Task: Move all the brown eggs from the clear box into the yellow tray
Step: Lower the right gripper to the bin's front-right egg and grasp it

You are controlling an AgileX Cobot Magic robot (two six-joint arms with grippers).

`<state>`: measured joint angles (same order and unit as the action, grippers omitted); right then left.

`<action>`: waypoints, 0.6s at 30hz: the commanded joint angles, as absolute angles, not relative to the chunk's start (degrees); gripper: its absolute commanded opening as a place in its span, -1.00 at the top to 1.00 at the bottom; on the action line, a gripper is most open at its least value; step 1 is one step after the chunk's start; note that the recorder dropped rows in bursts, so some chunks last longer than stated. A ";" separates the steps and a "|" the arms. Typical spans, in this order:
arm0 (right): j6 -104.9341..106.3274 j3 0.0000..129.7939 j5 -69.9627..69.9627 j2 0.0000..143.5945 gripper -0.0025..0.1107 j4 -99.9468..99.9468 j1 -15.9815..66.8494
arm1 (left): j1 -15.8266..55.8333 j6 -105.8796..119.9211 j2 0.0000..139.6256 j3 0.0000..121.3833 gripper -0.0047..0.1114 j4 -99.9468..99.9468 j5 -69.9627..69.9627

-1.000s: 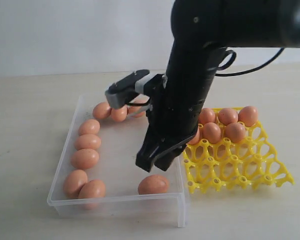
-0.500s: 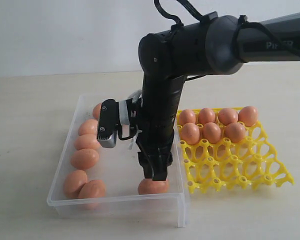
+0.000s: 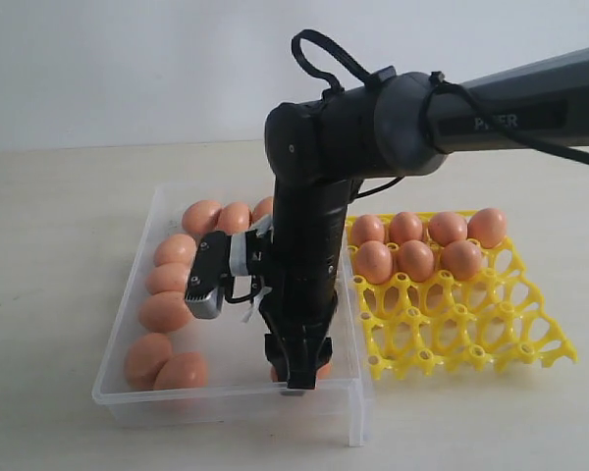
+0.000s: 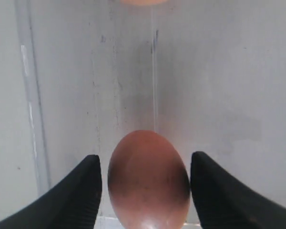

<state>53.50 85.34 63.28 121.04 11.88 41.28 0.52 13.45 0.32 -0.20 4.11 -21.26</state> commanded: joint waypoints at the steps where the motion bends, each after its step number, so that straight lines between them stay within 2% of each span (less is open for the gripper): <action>1: 53.49 85.55 63.60 122.24 -0.01 11.93 41.29 | 0.60 13.45 0.00 0.00 0.92 4.19 -20.83; 2: 53.49 85.55 63.60 122.37 -0.01 11.81 41.29 | 0.60 13.45 0.00 0.00 0.92 4.19 -20.83; 4: 53.49 85.55 63.60 122.75 0.13 10.96 41.29 | 0.60 13.45 0.00 0.00 0.92 4.19 -20.83; 6: 53.49 85.55 63.19 122.73 0.43 9.35 41.29 | 0.60 13.45 0.00 0.00 0.92 4.19 -20.83; 8: 53.49 85.55 62.35 122.62 0.85 6.87 41.29 | 0.60 13.45 0.00 0.00 0.92 4.19 -20.83; 9: 52.95 85.55 61.90 122.61 0.95 5.97 41.29 | 0.60 13.45 0.00 0.00 0.92 4.19 -20.83; 13: 47.51 85.55 54.02 120.95 0.96 3.42 40.90 | 0.60 13.45 0.00 0.00 0.92 4.19 -20.83; 18: 36.21 81.67 28.00 114.57 0.96 4.16 39.96 | 0.60 13.45 0.00 0.00 0.92 4.19 -20.83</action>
<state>42.91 84.03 42.18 119.00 4.45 40.94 0.52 13.45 0.32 -0.20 4.11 -21.26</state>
